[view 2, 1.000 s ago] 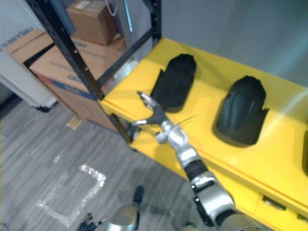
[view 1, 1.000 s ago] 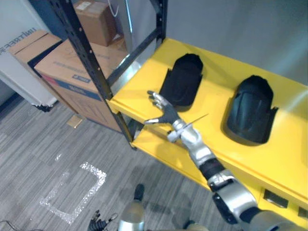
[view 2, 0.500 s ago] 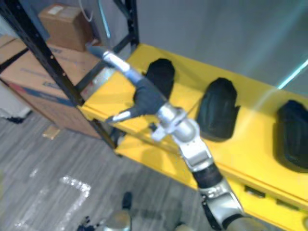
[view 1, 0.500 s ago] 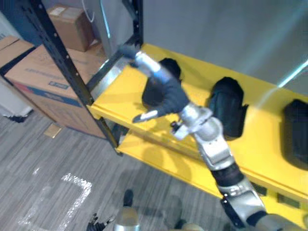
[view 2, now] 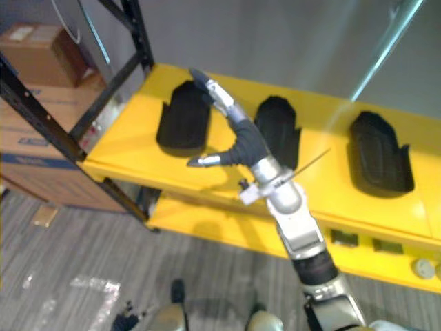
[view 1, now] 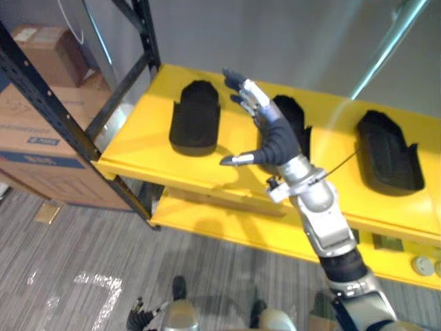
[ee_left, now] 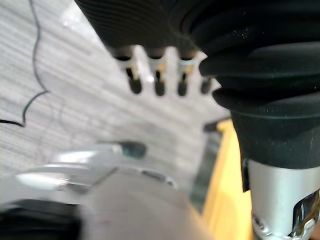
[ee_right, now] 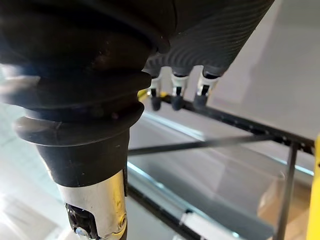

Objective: Walk over and take plastic housings, then place them on the shelf

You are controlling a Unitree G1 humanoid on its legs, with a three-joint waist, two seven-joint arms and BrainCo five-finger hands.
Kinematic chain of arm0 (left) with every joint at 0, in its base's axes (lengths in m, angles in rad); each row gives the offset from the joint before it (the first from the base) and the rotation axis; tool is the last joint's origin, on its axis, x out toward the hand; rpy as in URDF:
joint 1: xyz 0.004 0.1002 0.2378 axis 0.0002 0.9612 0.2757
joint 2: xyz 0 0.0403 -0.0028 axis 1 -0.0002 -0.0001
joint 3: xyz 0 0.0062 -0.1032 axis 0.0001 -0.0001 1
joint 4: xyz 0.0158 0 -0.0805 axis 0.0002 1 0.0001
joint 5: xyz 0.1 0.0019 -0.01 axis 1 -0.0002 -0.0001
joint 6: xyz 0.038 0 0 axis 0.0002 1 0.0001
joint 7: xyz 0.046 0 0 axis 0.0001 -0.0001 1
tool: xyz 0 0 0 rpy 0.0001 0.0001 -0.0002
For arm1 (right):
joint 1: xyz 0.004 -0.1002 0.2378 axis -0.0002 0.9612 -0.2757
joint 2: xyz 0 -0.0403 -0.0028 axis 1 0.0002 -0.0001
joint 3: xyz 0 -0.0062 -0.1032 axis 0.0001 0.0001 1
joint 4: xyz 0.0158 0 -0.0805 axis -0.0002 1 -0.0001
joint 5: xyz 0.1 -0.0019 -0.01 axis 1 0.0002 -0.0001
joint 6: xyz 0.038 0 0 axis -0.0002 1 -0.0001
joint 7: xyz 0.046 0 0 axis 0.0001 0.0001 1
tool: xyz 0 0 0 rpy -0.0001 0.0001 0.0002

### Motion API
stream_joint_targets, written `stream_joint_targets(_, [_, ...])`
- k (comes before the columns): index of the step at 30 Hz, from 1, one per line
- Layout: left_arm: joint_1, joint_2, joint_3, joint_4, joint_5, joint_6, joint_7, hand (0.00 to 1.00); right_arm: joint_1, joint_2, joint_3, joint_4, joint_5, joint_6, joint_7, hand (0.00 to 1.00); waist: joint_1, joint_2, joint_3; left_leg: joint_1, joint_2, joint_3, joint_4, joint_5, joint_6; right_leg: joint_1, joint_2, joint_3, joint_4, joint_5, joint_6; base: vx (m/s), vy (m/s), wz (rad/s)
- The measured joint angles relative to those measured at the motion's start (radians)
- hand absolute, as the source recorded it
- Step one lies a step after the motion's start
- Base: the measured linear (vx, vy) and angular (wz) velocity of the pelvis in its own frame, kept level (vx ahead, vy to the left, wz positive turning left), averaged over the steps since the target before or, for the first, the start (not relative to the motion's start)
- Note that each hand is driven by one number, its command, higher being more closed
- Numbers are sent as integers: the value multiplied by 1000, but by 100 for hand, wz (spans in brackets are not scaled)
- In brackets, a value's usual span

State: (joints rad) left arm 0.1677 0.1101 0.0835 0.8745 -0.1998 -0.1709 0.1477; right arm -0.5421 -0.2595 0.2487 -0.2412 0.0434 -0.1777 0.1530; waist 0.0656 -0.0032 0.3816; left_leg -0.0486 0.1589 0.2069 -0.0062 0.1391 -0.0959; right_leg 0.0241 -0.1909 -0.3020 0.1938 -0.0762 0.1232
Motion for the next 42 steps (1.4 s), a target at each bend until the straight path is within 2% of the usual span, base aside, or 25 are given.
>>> stream_joint_targets(3, [-3, 0, -17, -11, -1, 5, 4, 0, -24, -4, 6, -17, -20, 9, -1, 0, 3, 10, 26, -32, -2, -8, 22, -4, 4, -24, -5, -1, 14, 1, 2, -68, 20, 8])
stream_joint_targets(6, [-3, 1, -24, -16, -4, 12, 5, 0, -34, -9, 41, -17, -50, 50, -13, 0, 2, 13, 45, -61, -7, -17, 51, -14, 12, -43, -16, -5, 31, -2, 7, -27, 19, 7])
stream_joint_targets(12, [-9, 17, -68, -29, -37, 18, 5, 0, -57, -5, 69, 114, -180, 120, -159, 0, 8, 22, 67, -98, -31, -41, 56, -15, 14, -77, -43, -22, 72, -26, 13, -5, 17, 14])
stream_joint_targets(15, [-11, 26, -97, -31, -39, 18, 6, 0, -74, 4, 68, 194, -238, 137, -237, 0, 10, 28, 75, -113, -36, -44, 80, -21, 16, -83, -52, -23, 91, -26, 17, 41, 1, 4])
stream_joint_targets(22, [-34, 30, -150, -34, -39, 21, 5, 0, -137, 17, 42, 340, -338, 157, -393, 0, 18, 67, 97, -135, -47, -51, 116, -42, 21, -111, -75, -20, 149, -63, 20, 12, 1, 4])
stream_joint_targets(27, [-34, 34, -167, -45, -43, 29, 5, 0, -174, 16, 23, 389, -376, 162, -463, 0, 21, 76, 101, -144, -52, -56, 121, -44, 22, -132, -87, -22, 192, -88, 18, 0, -12, 5])
stream_joint_targets(33, [-34, 38, -177, -61, -67, 44, 4, 0, -188, 14, 18, 425, -372, 185, -448, 0, 28, 77, 102, -144, -63, -59, 120, -45, 24, -138, -102, -24, 205, -102, 21, 2, -4, 2])
stream_joint_targets(42, [-34, 39, -177, -67, -66, 51, 2, 0, -219, 12, 63, 455, -325, 187, -300, 0, 31, 77, 102, -144, -67, -62, 122, -46, 24, -131, -105, -27, 199, -101, 23, 0, 0, 0])
